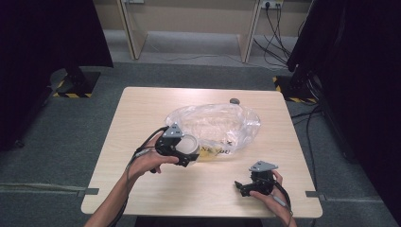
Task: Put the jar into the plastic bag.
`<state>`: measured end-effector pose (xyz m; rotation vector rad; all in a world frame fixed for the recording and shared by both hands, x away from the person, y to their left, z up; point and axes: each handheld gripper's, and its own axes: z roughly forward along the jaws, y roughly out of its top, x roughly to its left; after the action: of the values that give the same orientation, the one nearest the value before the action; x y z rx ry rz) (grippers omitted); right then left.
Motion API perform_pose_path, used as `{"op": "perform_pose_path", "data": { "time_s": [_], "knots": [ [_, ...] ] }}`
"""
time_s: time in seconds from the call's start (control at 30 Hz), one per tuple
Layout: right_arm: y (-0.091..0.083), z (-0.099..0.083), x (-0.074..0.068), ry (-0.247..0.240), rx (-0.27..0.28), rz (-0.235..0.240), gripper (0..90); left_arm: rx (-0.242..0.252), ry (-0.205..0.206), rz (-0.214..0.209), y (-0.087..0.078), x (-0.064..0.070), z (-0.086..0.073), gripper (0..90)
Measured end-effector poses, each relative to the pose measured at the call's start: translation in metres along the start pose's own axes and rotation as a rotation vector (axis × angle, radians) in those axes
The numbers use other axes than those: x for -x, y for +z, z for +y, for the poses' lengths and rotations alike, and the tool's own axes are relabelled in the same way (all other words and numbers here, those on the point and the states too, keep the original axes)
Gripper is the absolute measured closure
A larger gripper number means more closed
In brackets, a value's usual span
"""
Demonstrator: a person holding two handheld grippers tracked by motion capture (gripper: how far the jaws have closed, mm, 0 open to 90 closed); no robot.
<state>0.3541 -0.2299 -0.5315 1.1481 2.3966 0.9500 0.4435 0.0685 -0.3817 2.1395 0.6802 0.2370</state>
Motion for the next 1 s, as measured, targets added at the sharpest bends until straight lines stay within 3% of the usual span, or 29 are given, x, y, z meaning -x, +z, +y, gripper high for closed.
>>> {"op": "perform_pose_path", "data": {
  "time_s": [0.6, 1.0],
  "knots": [
    [0.0, 0.0, 0.0, -0.001, 0.0, 0.0, 0.2, -0.017, -0.026, 0.013, 0.023, -0.019, 0.023, 10.0],
    [0.0, 0.0, 0.0, -0.001, -0.001, 0.0, 0.2, -0.04, -0.01, 0.038, 0.044, -0.036, 0.029, 10.0]
  ]
}}
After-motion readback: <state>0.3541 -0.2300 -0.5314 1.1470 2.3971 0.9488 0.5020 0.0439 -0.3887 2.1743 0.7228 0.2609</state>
